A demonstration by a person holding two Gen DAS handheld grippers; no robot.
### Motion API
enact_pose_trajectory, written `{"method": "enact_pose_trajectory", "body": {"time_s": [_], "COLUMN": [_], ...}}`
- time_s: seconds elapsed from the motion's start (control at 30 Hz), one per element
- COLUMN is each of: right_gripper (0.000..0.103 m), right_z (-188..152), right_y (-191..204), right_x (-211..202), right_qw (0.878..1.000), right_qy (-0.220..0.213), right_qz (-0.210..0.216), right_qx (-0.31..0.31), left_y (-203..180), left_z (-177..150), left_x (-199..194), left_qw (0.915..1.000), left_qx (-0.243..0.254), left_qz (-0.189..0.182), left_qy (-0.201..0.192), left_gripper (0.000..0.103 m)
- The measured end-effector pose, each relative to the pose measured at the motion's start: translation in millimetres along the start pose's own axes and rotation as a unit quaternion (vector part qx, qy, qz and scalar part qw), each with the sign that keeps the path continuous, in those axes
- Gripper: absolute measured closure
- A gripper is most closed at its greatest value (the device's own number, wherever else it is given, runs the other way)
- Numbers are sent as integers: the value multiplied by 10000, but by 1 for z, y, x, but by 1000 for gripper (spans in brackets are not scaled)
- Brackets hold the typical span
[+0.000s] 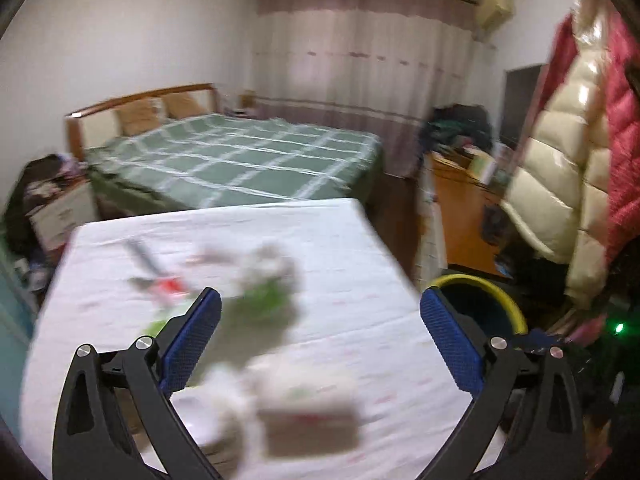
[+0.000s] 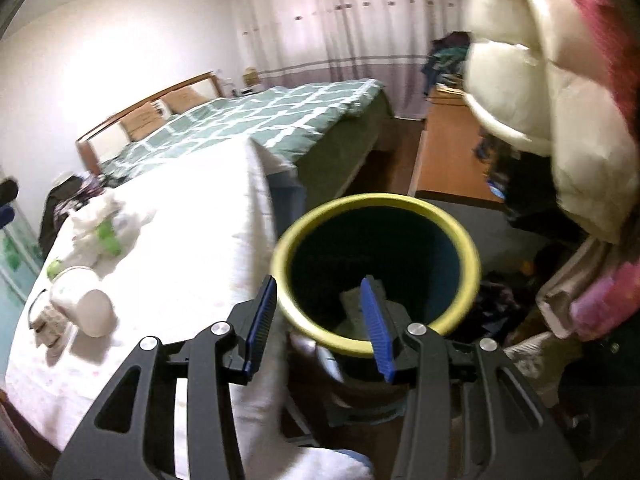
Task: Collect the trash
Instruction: 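Reach the right tool to the white tissue and grasp it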
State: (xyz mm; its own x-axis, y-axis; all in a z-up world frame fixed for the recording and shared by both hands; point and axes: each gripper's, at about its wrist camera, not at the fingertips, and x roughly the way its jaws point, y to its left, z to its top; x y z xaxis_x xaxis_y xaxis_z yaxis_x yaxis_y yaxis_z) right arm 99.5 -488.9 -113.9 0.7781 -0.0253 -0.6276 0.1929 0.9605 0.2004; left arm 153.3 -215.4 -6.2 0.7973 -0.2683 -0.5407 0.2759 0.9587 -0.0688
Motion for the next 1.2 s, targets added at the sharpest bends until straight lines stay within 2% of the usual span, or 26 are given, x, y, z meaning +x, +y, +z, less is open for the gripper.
{"method": "enact_pose_trajectory", "body": {"time_s": [0.1,0.27,0.5,0.53,0.57,0.6,0.67,1.03,1.07,1.1,1.17,1.2], "right_gripper": [61,61,61,60,54,49,47,46,54,71,91,97], "right_z": [9,31,54,55,58,61,65,74,74,73,72,73], "right_y": [33,104,198,207,219,228,244,283,285,287,288,289], "right_x": [6,21,50,54,61,68,81,146,149,151,151,149], "right_qw": [9993,9917,9715,9694,9667,9649,9630,9636,9636,9630,9623,9624], "right_qy": [19,136,398,425,472,510,588,1107,1135,1157,1135,1093], "right_qz": [218,967,1890,1953,2019,2059,2013,1421,1371,1341,1301,1301], "right_qx": [-294,-832,-1372,-1424,-1497,-1549,-1694,-1975,-1996,-2034,-2101,-2120], "left_y": [46,99,138,138,138,140,145,153,154,155,157,158], "left_z": [-9,-25,-36,-38,-40,-41,-42,-49,-49,-50,-50,-51], "left_x": [-22,-51,-68,-67,-67,-67,-67,-59,-59,-58,-56,-54], "left_qw": [9991,9954,9928,9926,9923,9922,9920,9914,9915,9915,9915,9915], "left_qx": [-102,-274,-480,-482,-485,-497,-548,-647,-649,-653,-668,-674], "left_qz": [406,884,1047,1070,1095,1105,1103,1114,1108,1101,1098,1097], "left_qy": [-36,-227,-316,-316,-310,-297,-280,-227,-226,-224,-213,-205], "left_gripper": [5,5,5,5,5,5,5,5,5,5,5,5]}}
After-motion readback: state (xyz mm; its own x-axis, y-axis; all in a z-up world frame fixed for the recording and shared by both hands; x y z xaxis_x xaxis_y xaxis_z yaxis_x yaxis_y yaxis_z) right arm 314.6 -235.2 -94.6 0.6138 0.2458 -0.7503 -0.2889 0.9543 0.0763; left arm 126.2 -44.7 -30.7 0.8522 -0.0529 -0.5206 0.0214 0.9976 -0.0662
